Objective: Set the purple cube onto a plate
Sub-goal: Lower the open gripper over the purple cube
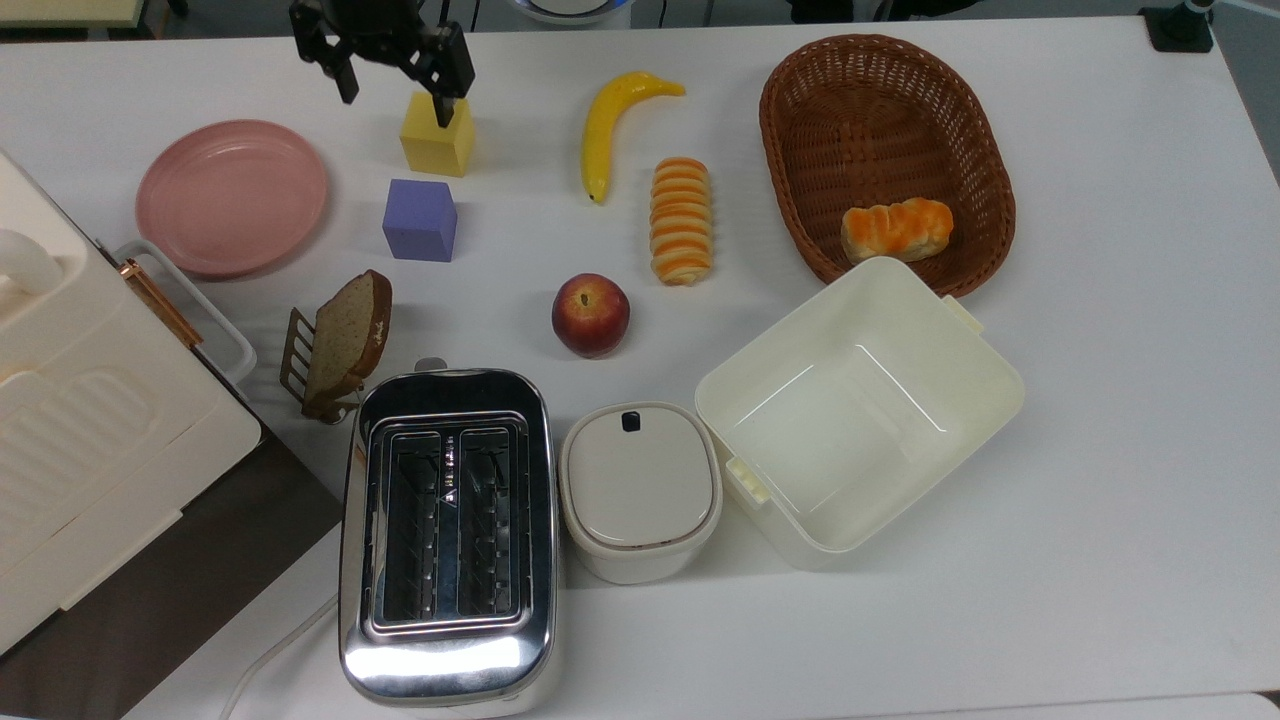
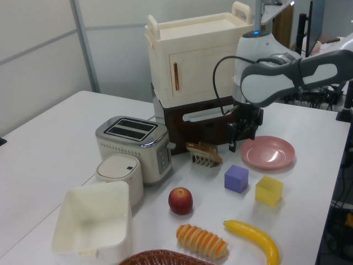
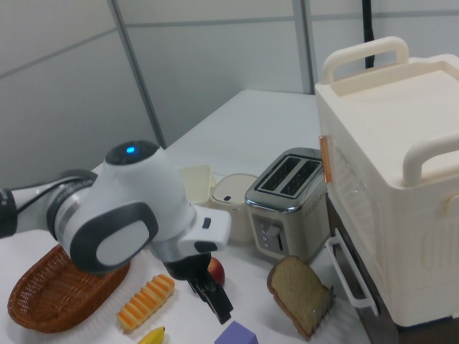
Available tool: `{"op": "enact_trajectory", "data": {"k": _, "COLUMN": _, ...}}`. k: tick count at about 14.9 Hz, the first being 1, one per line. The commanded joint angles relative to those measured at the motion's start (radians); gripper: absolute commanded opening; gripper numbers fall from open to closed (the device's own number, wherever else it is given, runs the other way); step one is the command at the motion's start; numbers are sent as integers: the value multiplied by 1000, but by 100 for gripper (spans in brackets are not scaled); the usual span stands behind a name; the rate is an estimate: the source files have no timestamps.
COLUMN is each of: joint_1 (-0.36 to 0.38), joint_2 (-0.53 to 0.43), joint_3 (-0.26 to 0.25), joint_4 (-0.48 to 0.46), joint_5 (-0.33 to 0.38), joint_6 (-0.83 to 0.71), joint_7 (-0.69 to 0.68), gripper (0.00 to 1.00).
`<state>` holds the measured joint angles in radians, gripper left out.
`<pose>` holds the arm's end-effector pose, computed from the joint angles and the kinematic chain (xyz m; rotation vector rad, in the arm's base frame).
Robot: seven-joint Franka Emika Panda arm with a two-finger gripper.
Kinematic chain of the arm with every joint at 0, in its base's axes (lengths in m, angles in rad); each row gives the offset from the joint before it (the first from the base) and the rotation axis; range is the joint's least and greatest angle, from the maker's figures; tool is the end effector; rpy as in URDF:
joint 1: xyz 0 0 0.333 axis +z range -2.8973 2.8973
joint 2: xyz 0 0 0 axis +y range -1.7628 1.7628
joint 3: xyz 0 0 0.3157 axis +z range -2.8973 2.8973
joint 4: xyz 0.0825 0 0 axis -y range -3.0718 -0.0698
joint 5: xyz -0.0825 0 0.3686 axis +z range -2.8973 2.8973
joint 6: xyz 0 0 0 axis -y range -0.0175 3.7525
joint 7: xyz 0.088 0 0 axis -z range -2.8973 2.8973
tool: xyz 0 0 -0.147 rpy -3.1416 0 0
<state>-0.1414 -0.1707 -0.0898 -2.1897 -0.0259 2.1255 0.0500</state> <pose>0.4849 -0.1172 0.4356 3.0923 -0.4172 0.1637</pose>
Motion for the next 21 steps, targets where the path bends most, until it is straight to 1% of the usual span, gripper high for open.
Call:
{"op": "enact_trajectory", "data": {"k": 1, "joint_1": 2, "joint_2": -14, "joint_3": -5, "joint_4": -93, "joint_5": -14, "joint_6": 108, "joint_7": -21, "gripper": 100}}
{"op": "enact_trajectory", "data": {"k": 6, "joint_1": 6, "joint_2": 39, "joint_3": -5, "joint_4": -93, "joint_5": -16, "joint_6": 110, "joint_7": -21, "gripper": 100}}
{"op": "enact_trajectory", "data": {"k": 8, "joint_1": 8, "joint_2": 45, "joint_3": -7, "joint_4": -91, "joint_5": -16, "joint_6": 110, "joint_7": -18, "gripper": 100}}
{"op": "enact_trajectory", "data": {"k": 9, "joint_1": 16, "joint_2": 65, "joint_3": -7, "joint_4": -87, "joint_5": -16, "joint_6": 111, "joint_7": -13, "gripper": 100}}
{"op": "enact_trajectory", "data": {"k": 14, "joint_1": 23, "joint_2": 62, "joint_3": -13, "joint_4": -65, "joint_5": -14, "joint_6": 111, "joint_7": -16, "gripper": 100}}
{"op": "enact_trajectory", "data": {"k": 16, "joint_1": 25, "joint_2": 71, "joint_3": -28, "joint_4": -39, "joint_5": -11, "joint_6": 111, "joint_7": -13, "gripper": 100}}
{"op": "enact_trajectory", "data": {"k": 18, "joint_1": 43, "joint_2": 79, "joint_3": -28, "joint_4": -41, "joint_5": -11, "joint_6": 111, "joint_7": -16, "gripper": 100}}
{"op": "enact_trajectory", "data": {"k": 19, "joint_1": 43, "joint_2": 68, "joint_3": -30, "joint_4": -41, "joint_5": -11, "joint_6": 111, "joint_7": -18, "gripper": 100}}
{"op": "enact_trajectory", "data": {"k": 20, "joint_1": 46, "joint_2": 56, "joint_3": -45, "joint_4": -47, "joint_5": -11, "joint_6": 111, "joint_7": -19, "gripper": 100}}
{"op": "enact_trajectory", "data": {"k": 21, "joint_1": 48, "joint_2": 57, "joint_3": -48, "joint_4": -53, "joint_5": -11, "joint_6": 111, "joint_7": -21, "gripper": 100}}
